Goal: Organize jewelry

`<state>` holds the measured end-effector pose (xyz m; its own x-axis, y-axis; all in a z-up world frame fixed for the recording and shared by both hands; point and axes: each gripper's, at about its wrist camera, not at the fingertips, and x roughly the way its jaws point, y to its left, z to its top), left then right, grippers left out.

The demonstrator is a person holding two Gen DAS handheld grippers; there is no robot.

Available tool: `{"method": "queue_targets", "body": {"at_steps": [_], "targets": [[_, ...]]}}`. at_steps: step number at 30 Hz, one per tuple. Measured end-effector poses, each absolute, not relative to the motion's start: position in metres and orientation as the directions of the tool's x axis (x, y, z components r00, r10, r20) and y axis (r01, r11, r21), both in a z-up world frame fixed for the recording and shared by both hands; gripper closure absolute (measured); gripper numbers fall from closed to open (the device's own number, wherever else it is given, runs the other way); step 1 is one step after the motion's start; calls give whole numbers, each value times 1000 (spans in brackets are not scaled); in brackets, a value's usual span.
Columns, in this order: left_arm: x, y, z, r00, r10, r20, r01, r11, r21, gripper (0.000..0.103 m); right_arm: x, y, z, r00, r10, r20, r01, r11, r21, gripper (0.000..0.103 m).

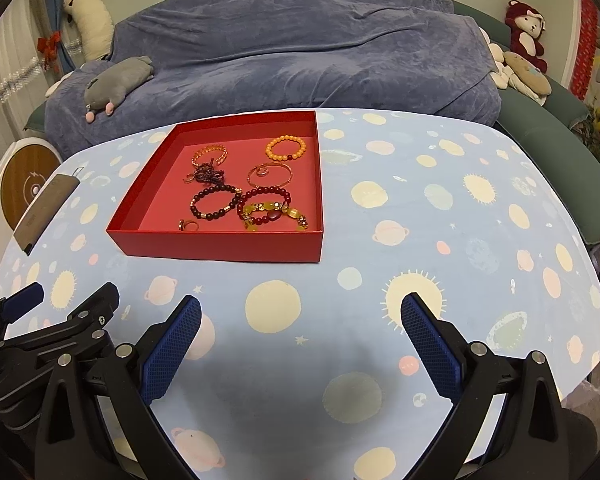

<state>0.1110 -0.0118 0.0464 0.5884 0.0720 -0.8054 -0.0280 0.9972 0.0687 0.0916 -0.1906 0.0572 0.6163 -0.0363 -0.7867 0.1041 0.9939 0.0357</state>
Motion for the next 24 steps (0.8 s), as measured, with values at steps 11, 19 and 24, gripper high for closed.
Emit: {"method": "queue_targets", "body": {"at_steps": [11,19,24], "targets": [[110,-10,43,586,79,-806,-35,997,72,8,91,-190,55,611,-35,-791,103,994,35,6],[110,-10,42,588,80,-805,-36,997,73,8,91,-189,55,610,-36,-791,104,994,35,7],[110,-11,43,590,85,-803,-35,996,79,8,91,-189,54,611,-36,-791,105,994,35,7]]}}
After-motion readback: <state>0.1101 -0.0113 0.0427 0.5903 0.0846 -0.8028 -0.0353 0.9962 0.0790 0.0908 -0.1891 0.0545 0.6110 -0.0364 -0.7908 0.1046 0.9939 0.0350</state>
